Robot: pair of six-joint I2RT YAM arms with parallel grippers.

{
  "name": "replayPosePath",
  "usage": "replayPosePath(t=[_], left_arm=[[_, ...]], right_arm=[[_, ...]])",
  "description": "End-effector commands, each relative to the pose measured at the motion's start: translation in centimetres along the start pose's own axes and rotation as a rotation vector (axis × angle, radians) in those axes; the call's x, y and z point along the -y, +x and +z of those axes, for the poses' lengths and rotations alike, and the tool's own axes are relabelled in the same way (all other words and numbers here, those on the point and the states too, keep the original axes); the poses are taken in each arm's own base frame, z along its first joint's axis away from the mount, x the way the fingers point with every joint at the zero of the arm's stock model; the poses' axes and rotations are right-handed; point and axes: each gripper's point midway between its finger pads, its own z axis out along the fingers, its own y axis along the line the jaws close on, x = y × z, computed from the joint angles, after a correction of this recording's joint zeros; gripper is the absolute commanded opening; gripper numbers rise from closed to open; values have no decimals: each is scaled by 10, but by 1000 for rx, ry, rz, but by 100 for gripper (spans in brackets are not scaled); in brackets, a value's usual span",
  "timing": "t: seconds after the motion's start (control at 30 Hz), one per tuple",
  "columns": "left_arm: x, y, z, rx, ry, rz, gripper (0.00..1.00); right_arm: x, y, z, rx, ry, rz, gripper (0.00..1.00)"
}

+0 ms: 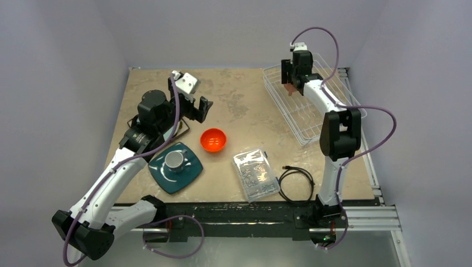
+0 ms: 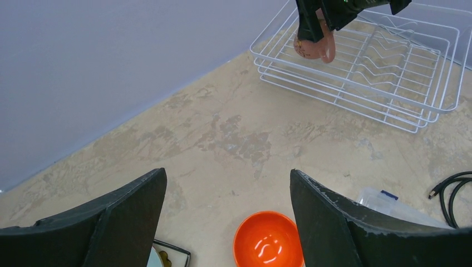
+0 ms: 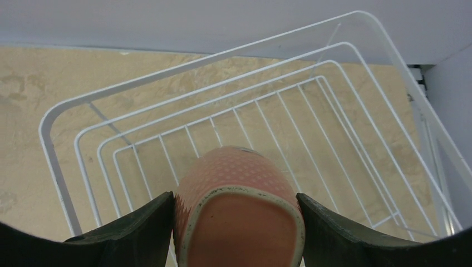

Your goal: Load the mixed dishes into the dish rack

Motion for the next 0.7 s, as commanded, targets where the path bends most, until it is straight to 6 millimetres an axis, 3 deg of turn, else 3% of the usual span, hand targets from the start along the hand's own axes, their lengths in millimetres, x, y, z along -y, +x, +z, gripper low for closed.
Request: replayPosePath(t=[0.0, 0.13, 0.67], left_arm=[[-3, -31, 2, 83, 26, -37, 79], [-3, -29, 7, 75, 52, -73, 77], [-10, -24, 13, 51, 60, -122, 74]], right_arm=[[-8, -61, -8, 182, -143, -2, 0], [-17, -52, 8, 160, -220, -65, 0], [-53, -42, 28, 188, -388, -40, 0]])
